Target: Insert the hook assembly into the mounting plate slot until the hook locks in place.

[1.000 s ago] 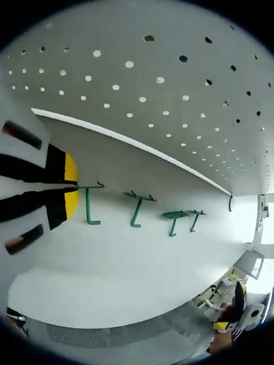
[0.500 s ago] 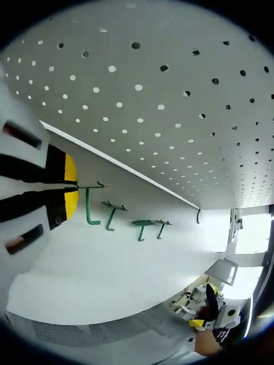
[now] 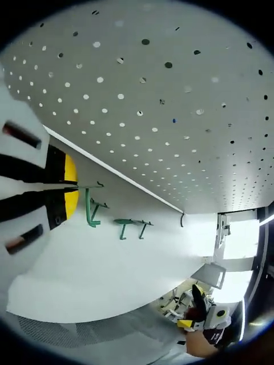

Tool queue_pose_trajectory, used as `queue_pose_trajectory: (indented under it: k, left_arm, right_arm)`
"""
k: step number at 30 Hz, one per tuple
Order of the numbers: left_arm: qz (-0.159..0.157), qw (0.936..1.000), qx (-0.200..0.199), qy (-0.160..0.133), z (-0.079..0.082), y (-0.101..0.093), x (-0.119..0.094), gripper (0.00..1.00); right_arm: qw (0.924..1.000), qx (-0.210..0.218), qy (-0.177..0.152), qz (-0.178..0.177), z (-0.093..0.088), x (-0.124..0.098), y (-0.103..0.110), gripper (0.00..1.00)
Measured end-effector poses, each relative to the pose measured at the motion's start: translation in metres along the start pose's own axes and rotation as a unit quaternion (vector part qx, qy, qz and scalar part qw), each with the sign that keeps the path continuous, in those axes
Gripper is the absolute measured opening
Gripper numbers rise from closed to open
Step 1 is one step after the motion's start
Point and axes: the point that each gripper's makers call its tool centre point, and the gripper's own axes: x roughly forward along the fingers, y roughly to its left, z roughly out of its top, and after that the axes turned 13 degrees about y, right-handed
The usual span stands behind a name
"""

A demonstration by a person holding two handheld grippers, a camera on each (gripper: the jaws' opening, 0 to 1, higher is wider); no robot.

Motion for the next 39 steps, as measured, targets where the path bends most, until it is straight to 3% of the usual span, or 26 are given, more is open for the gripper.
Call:
queue_pose_trajectory:
  k: [18, 22, 39]
  left_arm:
    - [0.028, 0.9963, -0.036, -0.072, 0.018, -0.022, -0.026, 0.02]
    - [0.032, 0.9954, -0.046, -0.078, 0.018, -0.027, -0.030, 0.02]
    - [0.043, 0.9857, -0.078, -0.143, 0.036, -0.051, -0.056, 0.02]
  right_arm:
    - [0.9999, 0.008, -0.014, 0.002, 0.005, -0.003, 0.001, 0.65]
    - [0.9998, 0.010, -0.016, 0.005, 0.005, -0.003, 0.002, 0.65]
    - [0.9994, 0.014, -0.030, 0.009, 0.010, -0.009, 0.002, 0.65]
